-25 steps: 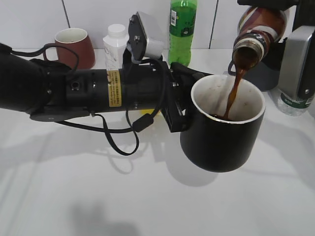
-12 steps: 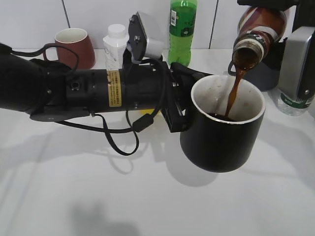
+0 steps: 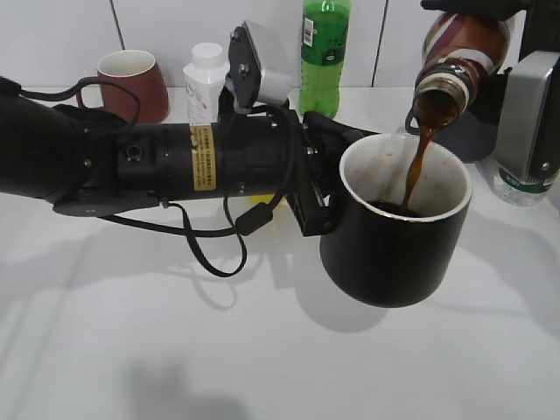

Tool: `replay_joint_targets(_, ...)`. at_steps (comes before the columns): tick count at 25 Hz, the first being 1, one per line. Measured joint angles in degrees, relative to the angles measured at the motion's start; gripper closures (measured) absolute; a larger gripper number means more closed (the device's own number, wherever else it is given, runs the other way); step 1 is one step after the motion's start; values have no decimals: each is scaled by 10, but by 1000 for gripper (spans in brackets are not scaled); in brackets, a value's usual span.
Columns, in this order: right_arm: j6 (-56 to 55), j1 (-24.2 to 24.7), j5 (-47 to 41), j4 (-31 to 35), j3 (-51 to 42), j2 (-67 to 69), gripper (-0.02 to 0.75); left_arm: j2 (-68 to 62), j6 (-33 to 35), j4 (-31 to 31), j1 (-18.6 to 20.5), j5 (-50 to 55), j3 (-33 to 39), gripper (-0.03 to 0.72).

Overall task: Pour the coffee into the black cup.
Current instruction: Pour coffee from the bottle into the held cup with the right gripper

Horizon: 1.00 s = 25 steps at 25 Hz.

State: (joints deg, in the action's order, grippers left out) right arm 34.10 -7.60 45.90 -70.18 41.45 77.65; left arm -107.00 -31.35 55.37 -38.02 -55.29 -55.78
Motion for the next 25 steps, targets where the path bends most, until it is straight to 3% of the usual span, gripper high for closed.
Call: replay_joint_targets(25,10,0,3,1,0,-1,211,0,0,1,0,1,0,635)
